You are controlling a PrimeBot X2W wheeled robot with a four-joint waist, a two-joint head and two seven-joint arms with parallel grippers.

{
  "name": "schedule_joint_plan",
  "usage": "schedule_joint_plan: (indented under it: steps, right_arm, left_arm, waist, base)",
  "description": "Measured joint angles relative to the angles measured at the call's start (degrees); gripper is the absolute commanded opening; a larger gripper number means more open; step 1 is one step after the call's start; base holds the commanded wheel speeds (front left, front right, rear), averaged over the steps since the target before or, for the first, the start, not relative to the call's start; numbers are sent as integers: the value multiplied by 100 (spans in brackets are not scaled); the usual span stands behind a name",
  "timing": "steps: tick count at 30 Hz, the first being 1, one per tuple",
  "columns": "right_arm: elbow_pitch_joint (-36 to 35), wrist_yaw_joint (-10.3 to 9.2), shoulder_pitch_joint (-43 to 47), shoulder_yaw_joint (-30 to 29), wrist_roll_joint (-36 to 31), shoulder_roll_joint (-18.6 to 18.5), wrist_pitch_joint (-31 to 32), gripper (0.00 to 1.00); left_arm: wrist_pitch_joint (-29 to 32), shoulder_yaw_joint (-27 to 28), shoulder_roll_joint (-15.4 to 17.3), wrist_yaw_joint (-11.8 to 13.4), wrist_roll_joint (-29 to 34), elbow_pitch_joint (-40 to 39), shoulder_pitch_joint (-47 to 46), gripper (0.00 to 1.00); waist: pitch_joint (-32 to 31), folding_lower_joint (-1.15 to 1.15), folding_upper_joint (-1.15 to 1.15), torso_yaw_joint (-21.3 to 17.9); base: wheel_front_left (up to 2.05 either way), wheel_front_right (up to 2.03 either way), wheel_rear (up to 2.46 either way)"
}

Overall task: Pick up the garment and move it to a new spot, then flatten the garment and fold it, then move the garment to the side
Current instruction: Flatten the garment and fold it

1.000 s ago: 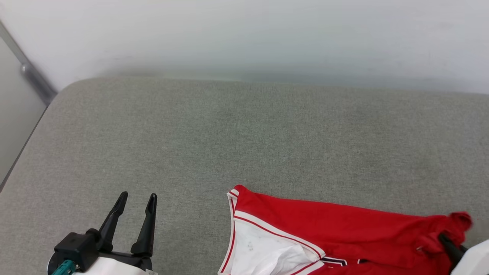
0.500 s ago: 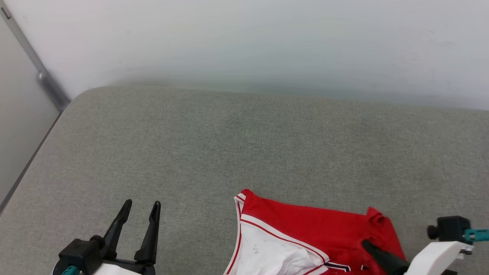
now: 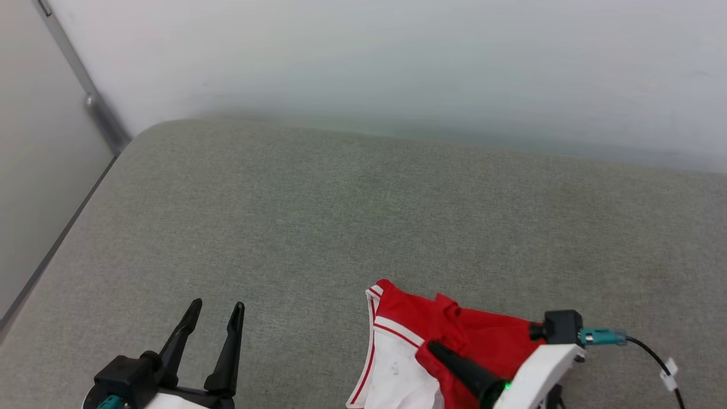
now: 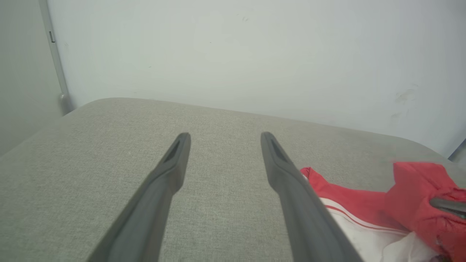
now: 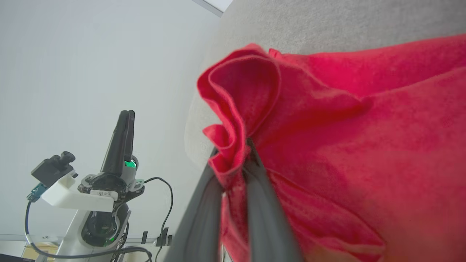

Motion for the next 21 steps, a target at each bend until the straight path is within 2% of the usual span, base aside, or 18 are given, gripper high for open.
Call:
schedule_joint_plan:
  steps: [4, 9, 10, 11, 18, 21]
  right_arm:
    - [641, 0, -517, 426, 392, 3, -573, 0]
    - [1523, 0, -1069, 832, 521, -1, -1060, 0]
    - [1628, 0, -1136, 926, 550, -3, -1124, 35]
    - [1724, 0, -1204, 1026, 611, 2, -1169, 100]
    - [1690, 0, -1455, 1853, 992, 3, -1217, 100]
    - [1612, 0, -1563, 1962, 1011, 7, -1236, 100]
  left_arm:
    - [0, -51, 1, 0, -13, 24, -18, 100]
    - [0, -67, 3, 0, -23, 55, -37, 100]
    - [0, -64, 4, 0, -23, 57, -38, 100]
    - [0, -58, 5, 0, -25, 59, -37, 100]
    - [0, 26, 34, 0, -62, 86, -4, 100]
    - [0, 64, 54, 0, -89, 93, 2, 100]
  waist:
    - [42, 0, 0, 89]
    - [74, 0, 0, 186]
    - [76, 0, 0, 197]
    - [76, 0, 0, 202]
    - [53, 0, 0, 107]
    - [26, 0, 0, 22]
  base:
    - [0, 0, 0]
    - [0, 0, 0]
    - [0, 0, 0]
    - [0, 0, 0]
    - [0, 0, 0]
    - [0, 0, 0]
